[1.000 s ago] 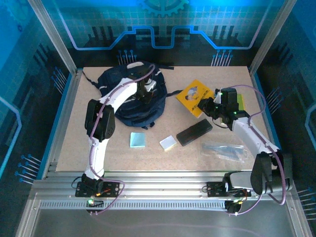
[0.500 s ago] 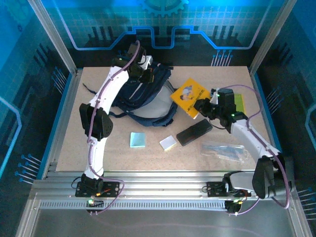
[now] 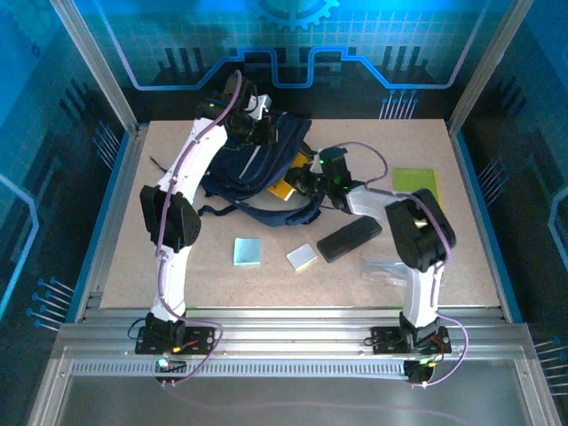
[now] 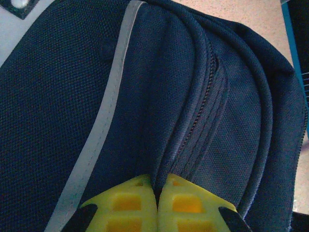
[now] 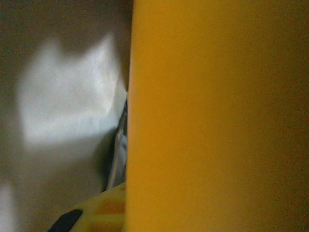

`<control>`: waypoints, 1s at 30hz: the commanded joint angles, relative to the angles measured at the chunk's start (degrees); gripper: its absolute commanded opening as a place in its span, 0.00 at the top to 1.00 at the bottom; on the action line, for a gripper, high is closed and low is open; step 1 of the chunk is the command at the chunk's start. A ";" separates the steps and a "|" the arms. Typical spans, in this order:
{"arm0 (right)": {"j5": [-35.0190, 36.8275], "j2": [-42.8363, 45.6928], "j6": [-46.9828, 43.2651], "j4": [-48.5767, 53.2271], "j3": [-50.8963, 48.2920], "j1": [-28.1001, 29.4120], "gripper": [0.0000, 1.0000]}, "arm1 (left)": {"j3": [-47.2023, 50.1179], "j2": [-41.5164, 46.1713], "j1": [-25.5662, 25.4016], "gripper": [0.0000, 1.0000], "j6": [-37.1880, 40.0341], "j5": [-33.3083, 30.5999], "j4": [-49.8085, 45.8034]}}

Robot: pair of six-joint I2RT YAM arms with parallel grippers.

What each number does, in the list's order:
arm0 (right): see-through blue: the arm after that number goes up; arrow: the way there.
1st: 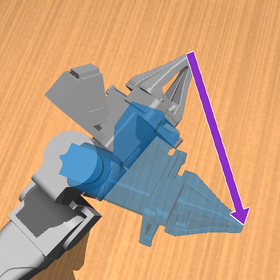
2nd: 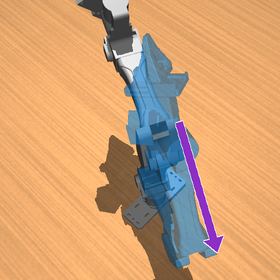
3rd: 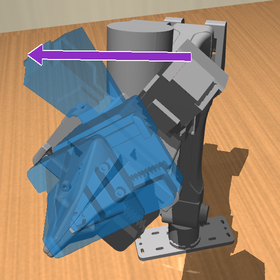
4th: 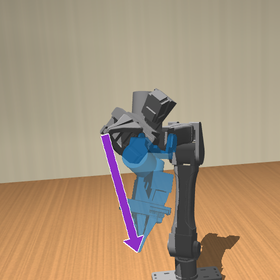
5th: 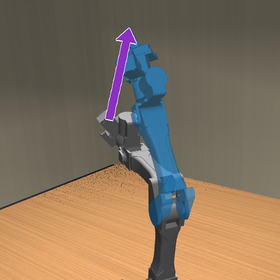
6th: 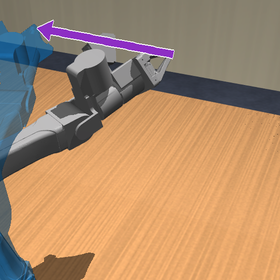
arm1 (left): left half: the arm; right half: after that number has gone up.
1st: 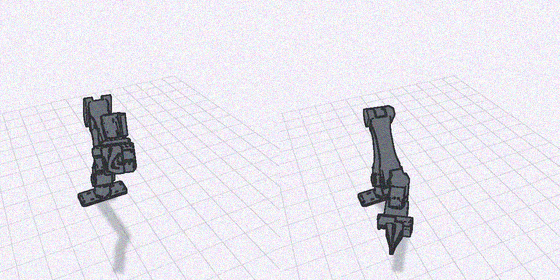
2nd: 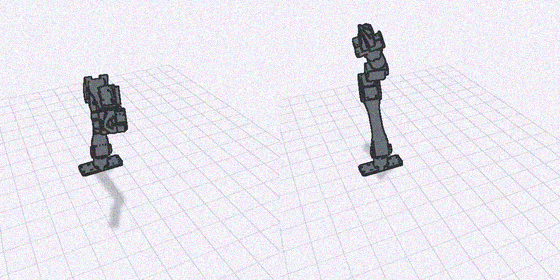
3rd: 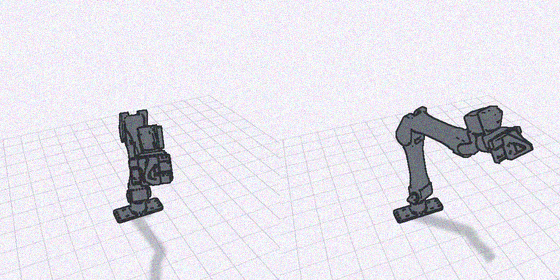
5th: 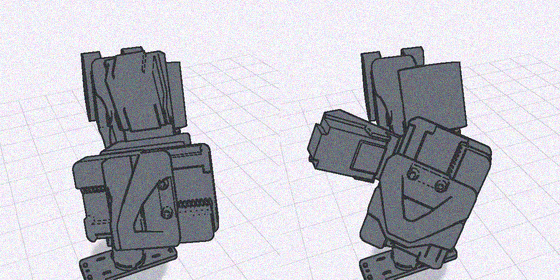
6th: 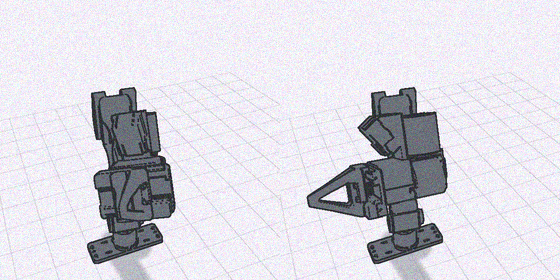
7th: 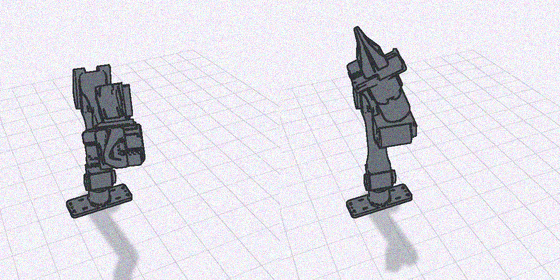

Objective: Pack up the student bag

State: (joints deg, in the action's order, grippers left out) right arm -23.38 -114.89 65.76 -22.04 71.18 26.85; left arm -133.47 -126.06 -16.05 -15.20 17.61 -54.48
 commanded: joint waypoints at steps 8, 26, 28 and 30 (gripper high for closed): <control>3.26 -18.07 6.19 -3.01 20.53 4.02 0.97 | -1.14 3.98 0.23 1.00 -2.94 4.49 6.40; 11.07 11.79 -25.09 47.14 12.83 -5.06 0.17 | 10.32 5.85 2.43 1.00 -3.94 -4.56 15.53; 13.05 17.01 -28.22 50.74 10.39 -7.52 0.16 | 12.14 5.83 2.39 1.00 -3.64 -5.92 16.13; 13.64 21.23 -30.76 53.22 8.31 -10.31 0.16 | 14.16 6.06 2.34 1.00 -3.37 -7.40 16.92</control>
State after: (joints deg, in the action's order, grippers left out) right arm -13.47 -98.30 42.72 21.15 82.39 19.22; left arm -121.19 -123.17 -15.16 -18.31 14.90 -42.00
